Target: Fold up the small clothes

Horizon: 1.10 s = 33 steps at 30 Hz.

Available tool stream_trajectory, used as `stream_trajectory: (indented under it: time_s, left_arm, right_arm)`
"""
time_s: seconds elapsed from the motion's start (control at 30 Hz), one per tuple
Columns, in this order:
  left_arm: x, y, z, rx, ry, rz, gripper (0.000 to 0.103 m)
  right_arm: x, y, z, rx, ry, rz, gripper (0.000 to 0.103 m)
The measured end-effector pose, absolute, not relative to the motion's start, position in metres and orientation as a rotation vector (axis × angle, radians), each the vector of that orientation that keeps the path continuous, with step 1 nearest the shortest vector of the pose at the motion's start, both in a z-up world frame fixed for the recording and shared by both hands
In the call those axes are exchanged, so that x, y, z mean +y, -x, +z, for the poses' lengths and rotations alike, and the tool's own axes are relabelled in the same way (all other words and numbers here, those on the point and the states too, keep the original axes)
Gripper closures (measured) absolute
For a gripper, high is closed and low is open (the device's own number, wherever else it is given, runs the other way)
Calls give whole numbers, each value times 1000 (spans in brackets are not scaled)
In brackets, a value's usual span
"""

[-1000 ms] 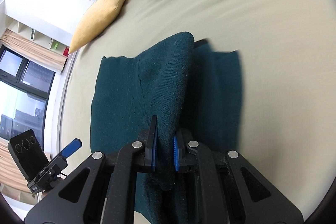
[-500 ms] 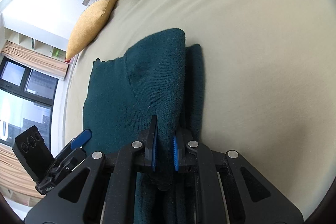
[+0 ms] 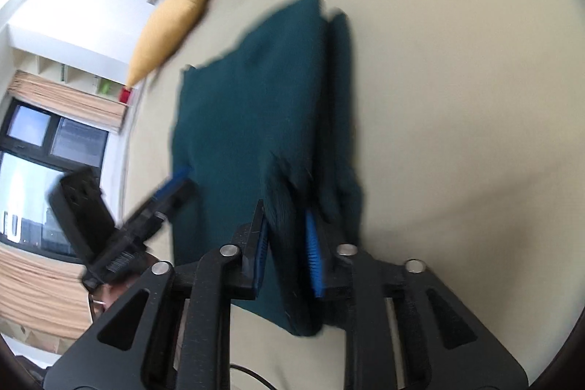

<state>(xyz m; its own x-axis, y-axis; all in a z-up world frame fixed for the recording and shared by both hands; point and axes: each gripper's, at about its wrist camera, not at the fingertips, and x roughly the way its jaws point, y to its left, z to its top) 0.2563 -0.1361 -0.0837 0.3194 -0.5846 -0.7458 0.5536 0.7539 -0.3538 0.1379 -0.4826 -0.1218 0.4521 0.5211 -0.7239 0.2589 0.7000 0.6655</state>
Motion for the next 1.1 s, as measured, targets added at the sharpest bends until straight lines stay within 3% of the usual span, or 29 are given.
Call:
stream_trajectory:
  time_s: [0.47, 0.6, 0.73, 0.83, 0.97, 1.0, 1.1]
  left_arm:
    - [-135, -246, -91, 964, 1, -797, 37]
    - [-130, -244, -74, 968, 11, -776, 37]
    - [-130, -250, -46, 879, -18, -763, 37]
    - [-138, -276, -53, 910, -32, -722, 37]
    - [-146, -303, -86, 995, -51, -670, 39]
    - [-146, -303, -90, 994, -49, -675, 39]
    - [-146, -304, -93, 997, -42, -688, 39]
  right_arm:
    - [-499, -110, -165, 998, -1028, 234, 97]
    - [-493, -104, -132, 1008, -910, 143, 90]
    - [-489, -109, -84, 918, -794, 101, 90]
    - [-476, -132, -72, 871, -797, 202, 90]
    - [-465, -168, -104, 945, -801, 213, 91]
    - [-467, -173, -119, 987, -805, 177, 101]
    - [-484, -172, -150, 937, -926, 217, 103]
